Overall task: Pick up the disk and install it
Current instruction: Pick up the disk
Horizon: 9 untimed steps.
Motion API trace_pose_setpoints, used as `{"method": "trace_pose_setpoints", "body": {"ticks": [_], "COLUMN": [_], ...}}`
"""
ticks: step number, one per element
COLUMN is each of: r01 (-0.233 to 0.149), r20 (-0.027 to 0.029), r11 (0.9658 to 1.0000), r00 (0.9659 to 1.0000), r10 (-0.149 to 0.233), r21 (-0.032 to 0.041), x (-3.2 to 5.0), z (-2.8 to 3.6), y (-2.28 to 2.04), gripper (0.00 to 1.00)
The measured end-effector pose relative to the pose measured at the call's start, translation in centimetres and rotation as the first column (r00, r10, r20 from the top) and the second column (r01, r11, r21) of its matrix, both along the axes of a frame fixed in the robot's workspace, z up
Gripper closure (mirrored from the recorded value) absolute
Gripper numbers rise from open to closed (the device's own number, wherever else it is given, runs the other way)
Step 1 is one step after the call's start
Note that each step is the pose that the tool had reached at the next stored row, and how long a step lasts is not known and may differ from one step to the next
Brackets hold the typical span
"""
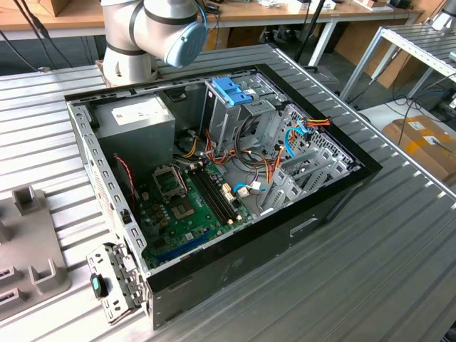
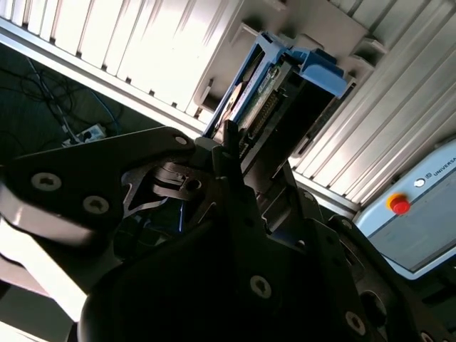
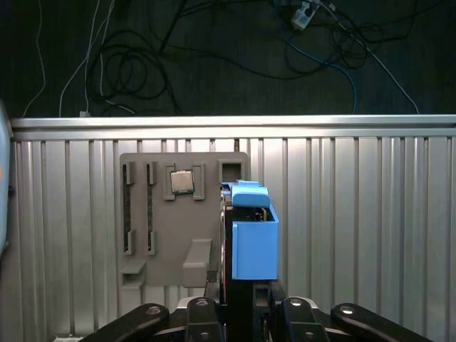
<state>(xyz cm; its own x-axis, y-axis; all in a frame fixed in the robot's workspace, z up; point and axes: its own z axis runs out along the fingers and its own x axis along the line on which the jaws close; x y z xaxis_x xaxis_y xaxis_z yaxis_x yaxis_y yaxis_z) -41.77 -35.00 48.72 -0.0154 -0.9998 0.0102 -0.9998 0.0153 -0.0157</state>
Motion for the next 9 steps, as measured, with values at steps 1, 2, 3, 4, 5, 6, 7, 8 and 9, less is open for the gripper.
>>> {"method": "trace_pose_setpoints", "body": {"ticks": [1,2,3,4,5,6,7,8,9], "r01": [0.0,0.0,0.0,0.0,0.0,0.0,0.0,0.0,0.0], "r20": [0.0,0.0,0.0,0.0,0.0,0.0,0.0,0.0,0.0], "r11": [1.0,1.0,1.0,1.0,1.0,1.0,1.0,1.0,1.0], "r00": [1.0,1.0,1.0,1.0,1.0,1.0,1.0,1.0,1.0], "r10": [0.0,0.0,0.0,0.0,0.0,0.0,0.0,0.0,0.0], "r21": [0.0,-0.0001,-0.0001,-0.0001,-0.0001,-0.0001,0.0,0.0,-0.0001], "x": [0.1,0.32,0.45,0.55,0.66,0.8,0.94,1.08,1.21], "z": [0.0,0.0,0.0,0.0,0.0,0.0,0.0,0.0,0.0], "y": [0.0,0.0,0.0,0.0,0.0,0.0,0.0,0.0,0.0], "gripper": [0.65,0.65,0.65,0.65,0.65,0.65,0.65,0.65,0.65]}}
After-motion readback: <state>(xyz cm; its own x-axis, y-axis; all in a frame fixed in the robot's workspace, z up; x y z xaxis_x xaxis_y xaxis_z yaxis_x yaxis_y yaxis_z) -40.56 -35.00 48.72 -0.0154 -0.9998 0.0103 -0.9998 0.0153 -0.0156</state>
